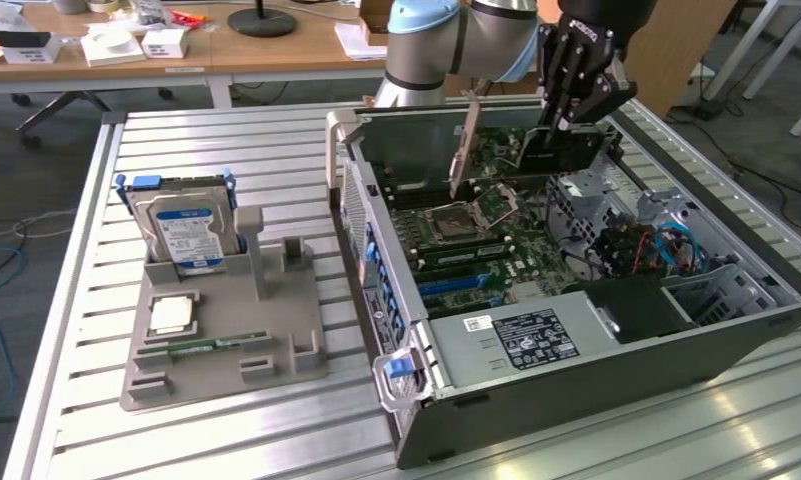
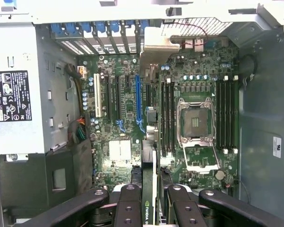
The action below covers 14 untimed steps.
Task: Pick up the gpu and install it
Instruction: 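Insert the gpu into the slot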
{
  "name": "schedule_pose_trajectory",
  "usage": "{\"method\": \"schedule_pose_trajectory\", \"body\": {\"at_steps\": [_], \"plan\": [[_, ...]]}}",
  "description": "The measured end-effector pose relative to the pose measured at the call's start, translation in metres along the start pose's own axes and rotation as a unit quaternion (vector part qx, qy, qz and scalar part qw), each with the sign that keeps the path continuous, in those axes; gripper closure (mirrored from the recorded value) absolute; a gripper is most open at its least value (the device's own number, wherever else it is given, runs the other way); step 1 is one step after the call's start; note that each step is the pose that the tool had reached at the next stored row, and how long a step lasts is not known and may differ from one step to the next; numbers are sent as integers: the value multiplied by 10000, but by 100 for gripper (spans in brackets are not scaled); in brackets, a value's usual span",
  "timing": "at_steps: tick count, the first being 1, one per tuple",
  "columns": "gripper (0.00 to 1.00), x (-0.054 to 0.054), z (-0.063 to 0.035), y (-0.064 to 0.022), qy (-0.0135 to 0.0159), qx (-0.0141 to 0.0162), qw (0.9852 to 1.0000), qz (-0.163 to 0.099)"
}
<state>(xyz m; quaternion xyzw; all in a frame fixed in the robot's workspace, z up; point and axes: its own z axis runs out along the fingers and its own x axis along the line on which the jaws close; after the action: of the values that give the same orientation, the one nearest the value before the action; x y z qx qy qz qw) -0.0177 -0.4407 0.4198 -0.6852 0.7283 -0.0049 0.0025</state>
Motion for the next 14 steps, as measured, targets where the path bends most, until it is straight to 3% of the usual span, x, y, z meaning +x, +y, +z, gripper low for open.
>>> {"method": "schedule_pose_trajectory", "body": {"at_steps": [14], "plan": [[75,0,63,1,0,0,10000,0]]}}
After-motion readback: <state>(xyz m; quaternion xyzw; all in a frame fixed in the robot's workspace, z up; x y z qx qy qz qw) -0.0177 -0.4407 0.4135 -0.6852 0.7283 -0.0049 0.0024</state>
